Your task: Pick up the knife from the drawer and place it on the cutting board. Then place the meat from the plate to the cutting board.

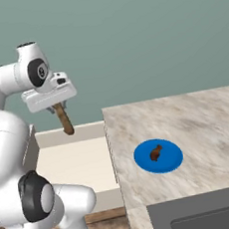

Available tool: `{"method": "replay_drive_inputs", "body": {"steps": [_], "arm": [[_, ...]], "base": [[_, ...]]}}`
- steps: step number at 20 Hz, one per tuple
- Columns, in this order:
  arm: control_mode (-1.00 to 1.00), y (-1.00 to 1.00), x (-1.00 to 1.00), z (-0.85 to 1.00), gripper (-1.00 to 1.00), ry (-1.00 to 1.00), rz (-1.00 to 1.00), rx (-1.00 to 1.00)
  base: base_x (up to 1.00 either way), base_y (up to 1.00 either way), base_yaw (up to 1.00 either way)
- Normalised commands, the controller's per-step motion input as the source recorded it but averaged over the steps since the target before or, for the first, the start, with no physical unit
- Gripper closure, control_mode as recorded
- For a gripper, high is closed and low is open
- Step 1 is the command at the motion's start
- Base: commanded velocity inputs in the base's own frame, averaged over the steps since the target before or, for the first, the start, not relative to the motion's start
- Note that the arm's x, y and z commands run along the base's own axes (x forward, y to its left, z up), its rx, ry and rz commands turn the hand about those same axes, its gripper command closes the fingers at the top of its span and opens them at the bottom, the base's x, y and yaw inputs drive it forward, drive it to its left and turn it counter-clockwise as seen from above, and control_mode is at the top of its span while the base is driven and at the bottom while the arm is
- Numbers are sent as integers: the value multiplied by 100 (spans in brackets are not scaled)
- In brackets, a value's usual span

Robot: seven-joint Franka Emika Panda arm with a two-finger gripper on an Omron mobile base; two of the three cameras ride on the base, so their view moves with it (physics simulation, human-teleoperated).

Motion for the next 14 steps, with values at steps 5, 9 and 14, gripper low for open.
{"method": "replay_drive_inputs", "body": {"steps": [5,9,14], "arm": [[100,0,-21,-14,100,4,10,0],[100,0,0,0,100,0,0,0],[100,0,0,0,100,0,0,0]], "base": [[-16,0,6],[-50,0,11],[-95,28,15]]}}
